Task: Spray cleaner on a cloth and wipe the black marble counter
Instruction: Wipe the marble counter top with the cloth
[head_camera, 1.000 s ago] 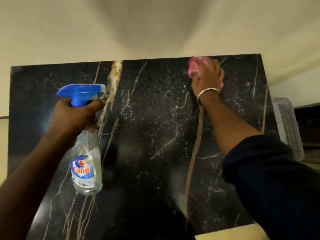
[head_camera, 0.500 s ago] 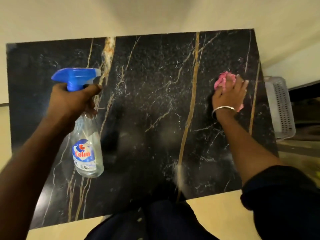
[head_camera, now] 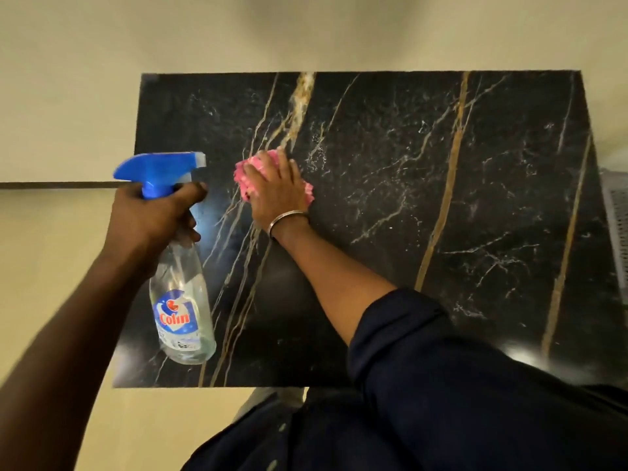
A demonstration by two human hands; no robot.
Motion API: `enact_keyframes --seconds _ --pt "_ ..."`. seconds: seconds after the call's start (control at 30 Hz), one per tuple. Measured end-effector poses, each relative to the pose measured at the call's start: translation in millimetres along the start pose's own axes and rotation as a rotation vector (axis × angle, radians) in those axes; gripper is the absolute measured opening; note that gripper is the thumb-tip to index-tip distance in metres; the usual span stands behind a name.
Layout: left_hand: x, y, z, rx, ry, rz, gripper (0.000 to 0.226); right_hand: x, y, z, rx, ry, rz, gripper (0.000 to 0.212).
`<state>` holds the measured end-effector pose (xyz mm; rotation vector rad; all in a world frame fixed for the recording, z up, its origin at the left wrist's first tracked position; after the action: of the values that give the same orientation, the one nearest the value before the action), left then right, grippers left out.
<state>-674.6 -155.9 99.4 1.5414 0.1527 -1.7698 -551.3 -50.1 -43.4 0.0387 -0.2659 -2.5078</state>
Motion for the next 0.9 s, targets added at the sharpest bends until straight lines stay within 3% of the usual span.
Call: enact_keyframes --seconds 0.13,0.23,0.3,0.53,0.7,0.9 --pt "10.6 7.7 24.1 -0.031 0.046 0.038 0.027 44.9 47.3 -12.4 -0.053 0.054 0.2 0.053" --pt "13.8 9.9 25.3 0.001 0.029 0.041 0.024 23.7 85.5 -27.5 -0.069 0.088 0.272 0.057" --pt "13.4 11.2 18.5 0.026 0.011 0.036 0.024 -8.3 106.8 -31.0 -0.094 0.075 0.227 0.059" --pt "-1.4 7.0 -23.5 0.172 -0.016 -0.032 0.028 -179.9 168.3 -33.4 -0.086 -0.035 -0.32 0.058" --pt "-20.1 7.4 -45.1 0.238 0.024 -0.101 0.015 -284.1 231.3 -39.7 -0.112 -0.032 -0.731 0.051" --pt "-26.8 11.9 -43.1 0.257 0.087 -0.112 0.012 -289.5 343.2 -61.4 -0.128 -0.109 -1.251 0.056"
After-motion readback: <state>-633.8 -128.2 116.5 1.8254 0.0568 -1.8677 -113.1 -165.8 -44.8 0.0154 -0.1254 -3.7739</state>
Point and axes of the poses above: each hand's wrist, its own y-axis away from the middle knuckle, its own z-axis out of the back of the hand, x = y × z, the point moved 5 cm from there along -y, towards the middle knuckle, and after that the axes turned 14 degrees about y, right-handed, at the moved point
